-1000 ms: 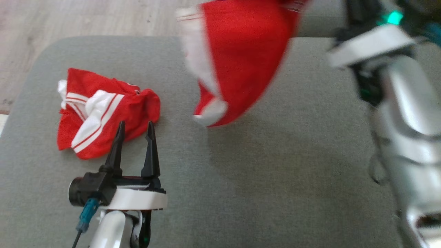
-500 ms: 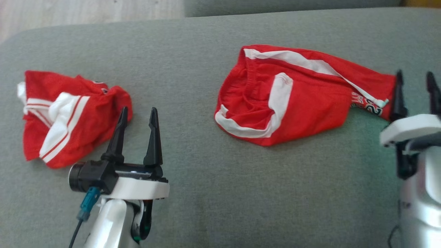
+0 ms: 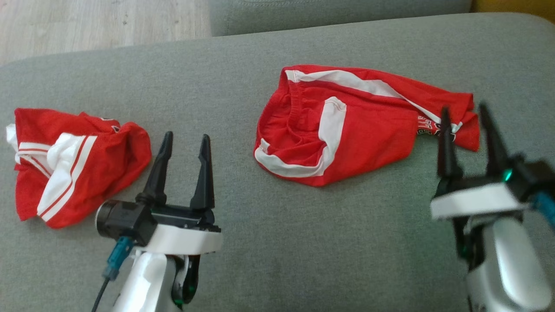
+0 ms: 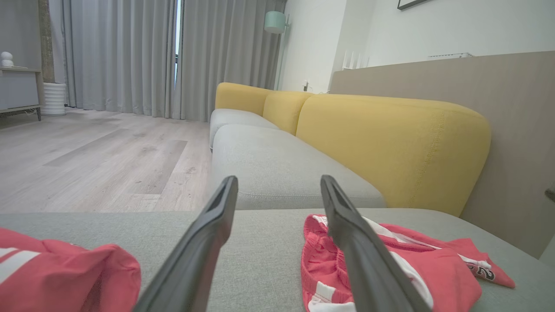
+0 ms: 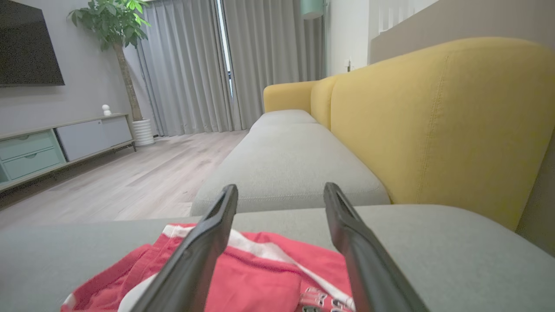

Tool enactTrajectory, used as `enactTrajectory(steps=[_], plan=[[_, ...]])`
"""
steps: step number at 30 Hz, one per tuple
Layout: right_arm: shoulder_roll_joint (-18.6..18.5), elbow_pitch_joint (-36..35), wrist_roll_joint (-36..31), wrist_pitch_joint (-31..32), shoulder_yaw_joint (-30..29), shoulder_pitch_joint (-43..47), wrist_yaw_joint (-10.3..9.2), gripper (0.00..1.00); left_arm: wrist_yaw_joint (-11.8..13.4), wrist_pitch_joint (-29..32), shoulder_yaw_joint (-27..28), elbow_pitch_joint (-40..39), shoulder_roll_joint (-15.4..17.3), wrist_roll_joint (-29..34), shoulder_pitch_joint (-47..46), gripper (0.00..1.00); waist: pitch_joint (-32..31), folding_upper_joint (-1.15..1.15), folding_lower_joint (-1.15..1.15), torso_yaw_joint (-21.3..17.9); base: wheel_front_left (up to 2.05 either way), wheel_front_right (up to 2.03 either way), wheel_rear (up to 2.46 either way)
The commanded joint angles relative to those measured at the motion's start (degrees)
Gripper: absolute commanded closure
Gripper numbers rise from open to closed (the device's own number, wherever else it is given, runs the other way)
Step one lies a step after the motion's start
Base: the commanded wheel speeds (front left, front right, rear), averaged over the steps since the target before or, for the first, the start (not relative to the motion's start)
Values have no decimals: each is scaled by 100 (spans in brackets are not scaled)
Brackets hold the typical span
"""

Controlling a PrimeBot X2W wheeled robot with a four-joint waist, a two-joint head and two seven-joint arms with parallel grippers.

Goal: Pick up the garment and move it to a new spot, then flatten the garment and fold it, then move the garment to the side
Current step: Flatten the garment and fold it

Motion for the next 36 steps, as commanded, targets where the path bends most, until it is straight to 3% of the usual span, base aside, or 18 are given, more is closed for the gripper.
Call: enactTrajectory(steps=[1,8,15,24,36], plan=[[25,-258,51,-60,231,109,-5,0,23,-29,115,-204,21,-31,-101,0,-25,0,0,-13,0,0,0],[26,-378,291,-64,422,586,-5,0,49,-29,43,-204,21,-54,1,0,-39,0,0,1,0,0,0],[26,-267,39,-65,399,368,-5,0,32,-29,-2,-195,21,-50,-62,0,67,0,0,143,0,0,0],[12,683,-594,575,522,-615,-5,0,50,-29,-164,-144,21,-101,-246,0,410,0,0,518,0,0,0],[-161,2434,-260,1393,825,-2000,-5,0,113,-29,-453,-61,21,-251,-452,0,668,0,0,1045,0,0,0]])
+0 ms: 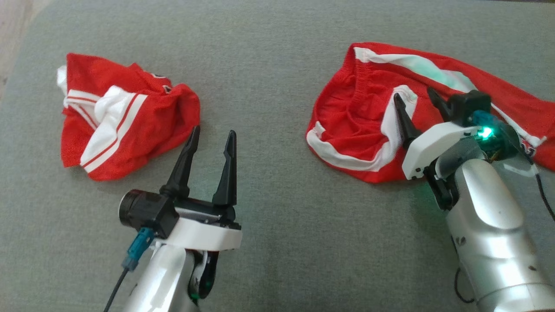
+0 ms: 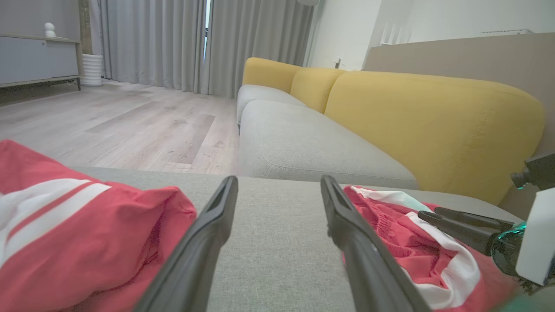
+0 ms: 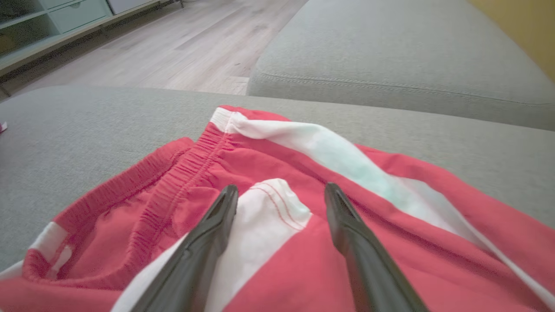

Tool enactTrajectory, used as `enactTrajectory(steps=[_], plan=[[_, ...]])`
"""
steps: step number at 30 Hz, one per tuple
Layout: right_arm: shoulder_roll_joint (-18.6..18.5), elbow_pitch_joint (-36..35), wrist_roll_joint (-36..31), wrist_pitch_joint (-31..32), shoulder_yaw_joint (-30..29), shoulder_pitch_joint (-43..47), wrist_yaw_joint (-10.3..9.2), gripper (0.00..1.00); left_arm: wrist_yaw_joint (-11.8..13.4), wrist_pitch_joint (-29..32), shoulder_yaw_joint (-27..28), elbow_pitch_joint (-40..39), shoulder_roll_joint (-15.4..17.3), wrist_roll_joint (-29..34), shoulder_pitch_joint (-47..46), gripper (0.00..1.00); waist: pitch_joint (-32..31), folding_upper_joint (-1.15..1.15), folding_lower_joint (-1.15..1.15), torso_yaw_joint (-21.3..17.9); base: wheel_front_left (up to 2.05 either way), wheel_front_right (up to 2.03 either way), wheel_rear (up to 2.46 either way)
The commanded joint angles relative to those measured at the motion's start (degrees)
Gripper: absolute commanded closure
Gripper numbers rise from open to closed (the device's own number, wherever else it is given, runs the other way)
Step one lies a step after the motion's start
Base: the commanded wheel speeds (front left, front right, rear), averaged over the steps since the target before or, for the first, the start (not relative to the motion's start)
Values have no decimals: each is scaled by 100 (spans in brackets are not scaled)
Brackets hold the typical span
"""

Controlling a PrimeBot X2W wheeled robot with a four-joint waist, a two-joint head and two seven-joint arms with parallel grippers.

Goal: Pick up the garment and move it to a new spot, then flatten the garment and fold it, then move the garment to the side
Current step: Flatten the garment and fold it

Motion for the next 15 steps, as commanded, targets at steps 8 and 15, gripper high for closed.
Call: enactTrajectory(steps=[8,15], plan=[[-51,611,234,64,363,-539,-4,0,65,-29,104,-160,24,-38,-199,0,43,0,-1,158,0,0,0],[-18,1073,458,-25,604,-693,-4,100,87,-29,117,-131,24,17,-183,0,18,0,-1,113,0,0,0]])
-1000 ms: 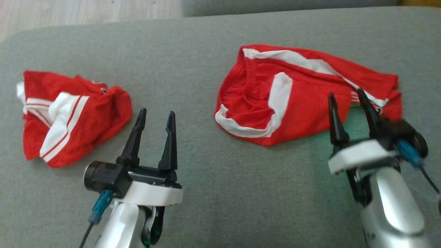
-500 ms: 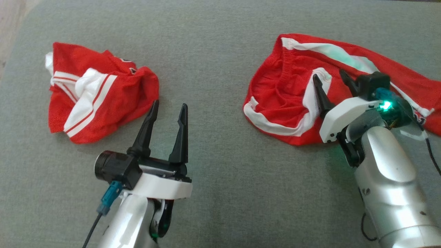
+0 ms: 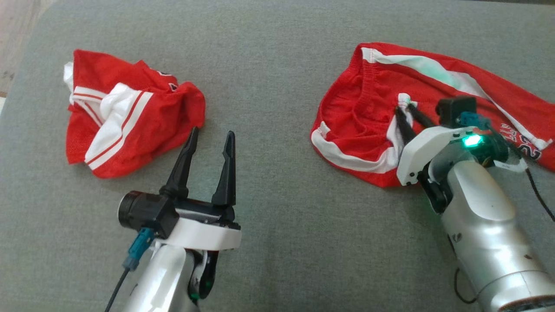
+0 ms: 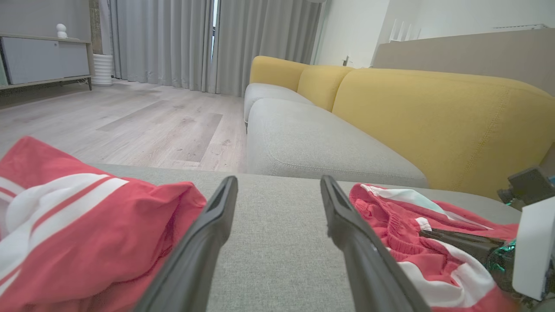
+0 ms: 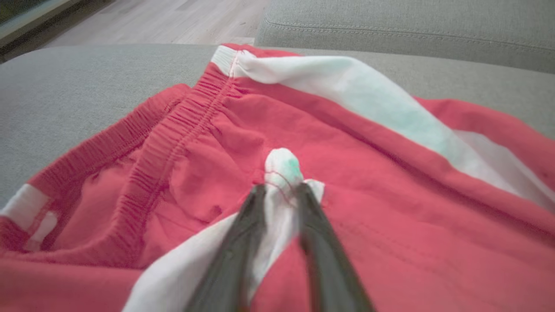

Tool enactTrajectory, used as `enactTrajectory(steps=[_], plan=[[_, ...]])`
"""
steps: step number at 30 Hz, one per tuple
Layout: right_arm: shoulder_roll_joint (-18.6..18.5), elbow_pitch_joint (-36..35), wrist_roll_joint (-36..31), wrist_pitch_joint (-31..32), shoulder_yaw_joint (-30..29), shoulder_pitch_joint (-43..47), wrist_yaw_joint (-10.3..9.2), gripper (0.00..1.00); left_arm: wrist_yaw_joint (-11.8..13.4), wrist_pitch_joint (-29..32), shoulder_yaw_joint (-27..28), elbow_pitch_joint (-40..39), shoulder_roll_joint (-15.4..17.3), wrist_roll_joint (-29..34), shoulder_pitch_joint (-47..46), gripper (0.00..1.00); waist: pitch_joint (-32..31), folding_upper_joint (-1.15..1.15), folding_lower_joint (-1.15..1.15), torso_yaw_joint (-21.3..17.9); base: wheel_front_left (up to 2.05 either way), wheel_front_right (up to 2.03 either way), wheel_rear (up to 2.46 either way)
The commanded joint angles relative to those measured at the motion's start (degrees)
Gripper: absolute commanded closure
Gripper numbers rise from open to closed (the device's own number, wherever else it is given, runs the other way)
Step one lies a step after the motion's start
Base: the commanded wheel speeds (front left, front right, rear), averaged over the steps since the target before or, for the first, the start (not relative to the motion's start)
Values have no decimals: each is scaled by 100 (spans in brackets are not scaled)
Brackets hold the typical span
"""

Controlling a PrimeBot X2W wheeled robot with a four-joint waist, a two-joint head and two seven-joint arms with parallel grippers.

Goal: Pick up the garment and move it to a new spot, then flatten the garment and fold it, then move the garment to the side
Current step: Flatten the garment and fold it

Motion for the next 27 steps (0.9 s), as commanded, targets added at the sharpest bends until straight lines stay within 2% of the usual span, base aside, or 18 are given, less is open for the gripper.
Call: enactTrajectory(steps=[1,7,14,20,27], plan=[[82,-78,105,-132,195,-232,-4,100,44,-29,150,-169,24,23,-170,0,-21,0,0,-56,0,0,0],[7,-226,319,-798,220,-88,-4,100,19,-29,288,-137,24,105,-62,0,-203,0,0,-378,0,0,0],[-95,-755,423,-1232,-215,490,-4,100,-9,-29,454,-147,24,152,43,0,-454,0,0,-806,0,0,0],[-162,-1787,120,-1239,-1117,1487,-4,100,-22,-29,595,-193,24,153,177,0,-685,0,0,-1329,0,0,0],[141,-2717,-327,-827,-2315,2352,-4,100,-33,-29,656,-231,24,168,211,0,-734,0,0,-1675,0,0,0]])
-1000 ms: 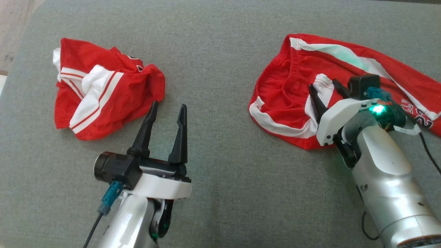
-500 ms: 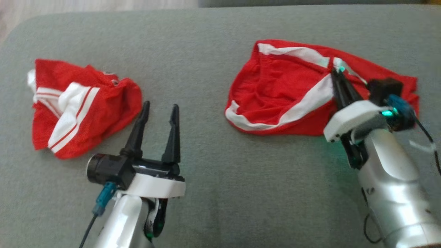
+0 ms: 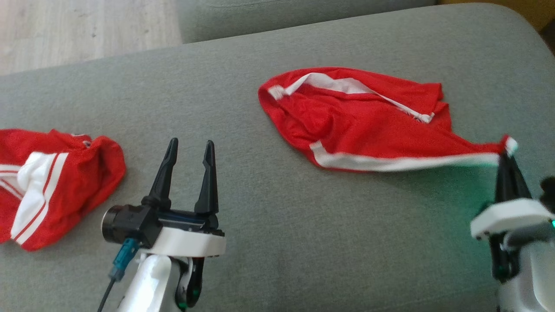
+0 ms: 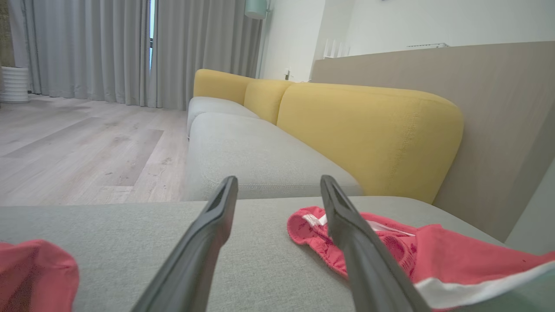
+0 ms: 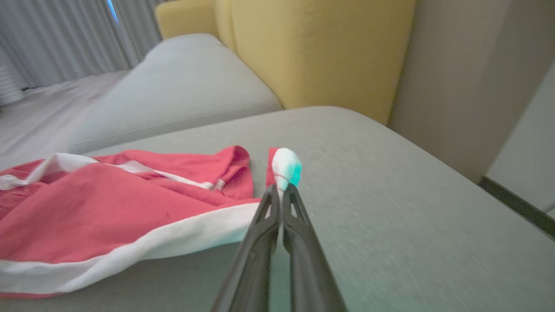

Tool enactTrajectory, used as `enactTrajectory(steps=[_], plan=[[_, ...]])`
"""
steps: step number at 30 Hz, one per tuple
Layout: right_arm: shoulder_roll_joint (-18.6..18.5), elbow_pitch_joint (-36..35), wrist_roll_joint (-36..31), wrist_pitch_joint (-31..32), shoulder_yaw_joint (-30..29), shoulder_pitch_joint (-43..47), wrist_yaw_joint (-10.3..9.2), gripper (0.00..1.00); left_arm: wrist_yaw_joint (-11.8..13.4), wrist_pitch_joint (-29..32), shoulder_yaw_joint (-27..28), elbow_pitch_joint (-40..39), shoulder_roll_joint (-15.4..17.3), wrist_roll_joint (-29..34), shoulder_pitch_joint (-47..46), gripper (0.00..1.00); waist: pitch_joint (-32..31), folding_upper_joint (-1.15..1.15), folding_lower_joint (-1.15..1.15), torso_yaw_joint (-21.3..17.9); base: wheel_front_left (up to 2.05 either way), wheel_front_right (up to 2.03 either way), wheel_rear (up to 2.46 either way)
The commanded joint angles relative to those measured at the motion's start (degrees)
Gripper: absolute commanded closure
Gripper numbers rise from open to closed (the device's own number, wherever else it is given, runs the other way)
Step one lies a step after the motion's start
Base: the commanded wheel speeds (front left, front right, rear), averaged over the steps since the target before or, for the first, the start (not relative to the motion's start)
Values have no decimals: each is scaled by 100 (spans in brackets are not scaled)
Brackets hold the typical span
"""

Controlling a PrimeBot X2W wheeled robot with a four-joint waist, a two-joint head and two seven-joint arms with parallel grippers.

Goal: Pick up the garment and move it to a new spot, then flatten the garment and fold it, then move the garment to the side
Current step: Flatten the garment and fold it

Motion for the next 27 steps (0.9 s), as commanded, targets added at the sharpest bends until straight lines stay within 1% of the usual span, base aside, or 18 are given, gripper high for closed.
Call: enactTrajectory(steps=[1,2,6,12,16,21,24,27], plan=[[28,-263,-90,9,4,-25,-5,76,-17,-29,210,-214,22,55,-99,0,-16,0,1,-60,0,0,0],[59,-345,-142,20,-92,28,-5,0,-21,-29,203,-213,22,57,-108,0,-12,0,1,-68,0,0,0],[115,-618,-127,-75,-123,99,-5,0,-29,-29,185,-211,22,57,-150,0,15,0,1,-56,0,0,0],[121,-1076,218,-487,545,131,-5,0,-60,-29,164,-177,22,71,-161,0,42,0,1,131,0,0,0],[121,-1301,372,-596,1106,268,-5,0,-56,-29,145,-174,22,51,-151,0,34,0,1,320,0,0,0],[122,-1237,411,-566,1823,357,-5,0,-48,-29,84,-167,22,30,-128,0,40,0,1,550,0,0,0],[122,-1116,443,-418,2242,321,-5,0,-38,-29,61,-159,22,17,-125,0,53,0,1,689,0,0,0],[122,-918,341,-175,2551,229,-5,0,-29,-29,29,-160,22,-5,-129,0,76,0,1,820,0,0,0]])
